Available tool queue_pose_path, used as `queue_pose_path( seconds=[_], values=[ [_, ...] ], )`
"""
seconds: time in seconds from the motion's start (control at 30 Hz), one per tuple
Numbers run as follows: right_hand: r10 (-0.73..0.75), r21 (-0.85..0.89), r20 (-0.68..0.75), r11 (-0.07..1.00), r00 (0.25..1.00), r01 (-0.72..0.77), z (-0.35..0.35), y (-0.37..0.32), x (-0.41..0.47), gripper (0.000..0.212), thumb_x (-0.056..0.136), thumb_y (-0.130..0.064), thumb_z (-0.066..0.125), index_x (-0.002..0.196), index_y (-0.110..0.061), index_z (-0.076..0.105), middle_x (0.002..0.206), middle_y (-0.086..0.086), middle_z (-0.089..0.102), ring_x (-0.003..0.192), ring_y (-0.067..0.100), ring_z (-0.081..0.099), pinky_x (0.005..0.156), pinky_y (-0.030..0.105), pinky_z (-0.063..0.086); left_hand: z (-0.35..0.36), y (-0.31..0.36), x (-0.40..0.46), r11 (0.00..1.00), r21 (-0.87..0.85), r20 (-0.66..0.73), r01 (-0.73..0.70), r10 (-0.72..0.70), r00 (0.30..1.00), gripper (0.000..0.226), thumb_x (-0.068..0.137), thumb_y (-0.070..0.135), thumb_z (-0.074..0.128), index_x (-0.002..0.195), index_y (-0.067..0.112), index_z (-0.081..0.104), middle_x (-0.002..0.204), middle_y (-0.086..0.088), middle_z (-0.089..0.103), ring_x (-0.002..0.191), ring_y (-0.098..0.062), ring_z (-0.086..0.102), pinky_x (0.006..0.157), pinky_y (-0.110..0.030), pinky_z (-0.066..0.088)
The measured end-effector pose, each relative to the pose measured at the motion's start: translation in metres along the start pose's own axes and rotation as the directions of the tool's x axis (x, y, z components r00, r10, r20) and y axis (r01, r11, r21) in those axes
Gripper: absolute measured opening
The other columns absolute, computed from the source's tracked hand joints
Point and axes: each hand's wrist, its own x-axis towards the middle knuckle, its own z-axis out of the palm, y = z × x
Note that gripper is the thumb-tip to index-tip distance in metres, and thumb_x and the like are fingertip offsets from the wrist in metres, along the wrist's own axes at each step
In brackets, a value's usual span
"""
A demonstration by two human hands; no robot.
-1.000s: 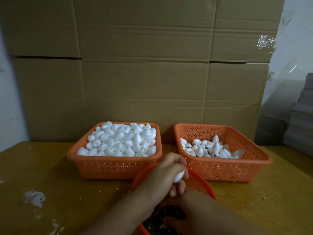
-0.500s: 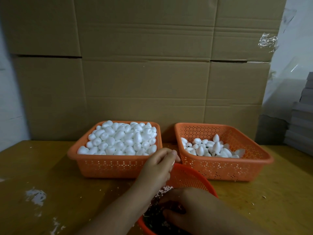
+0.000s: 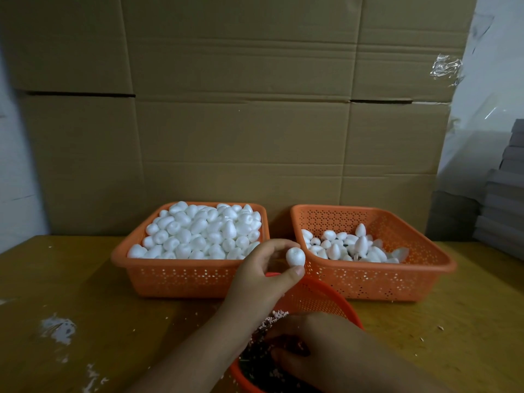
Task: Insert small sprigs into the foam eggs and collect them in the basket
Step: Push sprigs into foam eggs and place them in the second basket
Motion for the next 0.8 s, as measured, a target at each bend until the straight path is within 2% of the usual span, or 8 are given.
queue_pose_path(
  seconds=[0.2,0.3,0.57,0.67,0.8],
  values=[
    [-0.001,0.002,-0.005,1.000,1.000,0.001,0.0008,0.0013,0.0003,0.042,0.085,-0.047,0.052,0.125,-0.060,0.045,0.120,-0.023,0.064,0.100,-0.007,0.061,0.084,0.008,0.044,0.0005,-0.0010,0.0003,0.999,0.033,0.026,-0.033,0.032,0.999,0.030,0.071,0.027,0.070,0.094,0.045,0.067,0.101,0.018,0.071,0.097,0.000,0.065,0.074,-0.024,0.046],
    [-0.001,0.003,-0.011,1.000,1.000,0.001,0.0012,0.0019,0.0001,0.042,0.085,-0.047,0.052,0.124,-0.061,0.044,0.121,-0.022,0.064,0.101,-0.006,0.061,0.085,0.010,0.046,0.0004,-0.0022,0.0006,0.999,0.036,0.030,-0.033,0.032,0.999,0.029,0.071,0.028,0.071,0.095,0.043,0.067,0.101,0.018,0.071,0.096,0.000,0.065,0.075,-0.025,0.047],
    [-0.017,0.003,0.002,1.000,1.000,0.017,0.0009,0.0024,0.0011,0.042,0.085,-0.049,0.050,0.126,-0.059,0.043,0.118,-0.022,0.065,0.098,-0.005,0.062,0.084,0.015,0.049,0.0010,-0.0058,0.0020,1.000,-0.013,0.013,-0.003,0.004,1.000,0.025,0.067,0.031,0.075,0.088,0.043,0.066,0.095,0.011,0.072,0.089,-0.004,0.065,0.071,-0.026,0.047],
    [-0.015,0.004,-0.005,1.000,1.000,0.015,0.0018,0.0030,0.0011,0.043,0.084,-0.051,0.049,0.125,-0.061,0.041,0.118,-0.022,0.065,0.097,-0.005,0.061,0.085,0.016,0.050,0.0009,-0.0047,0.0020,0.999,-0.035,0.018,-0.001,0.001,1.000,0.026,0.068,0.027,0.074,0.087,0.043,0.065,0.097,0.009,0.073,0.089,-0.006,0.067,0.066,-0.022,0.049],
    [-0.019,-0.008,-0.009,1.000,1.000,0.019,0.0024,0.0034,0.0014,0.043,0.083,-0.052,0.048,0.124,-0.062,0.037,0.117,-0.023,0.064,0.098,-0.004,0.061,0.084,0.015,0.049,-0.0017,-0.0001,0.0008,0.998,-0.048,0.040,-0.036,0.038,0.998,0.041,0.077,0.019,0.072,0.105,0.047,0.066,0.102,0.009,0.073,0.086,-0.011,0.070,0.065,-0.019,0.051]
  ],
)
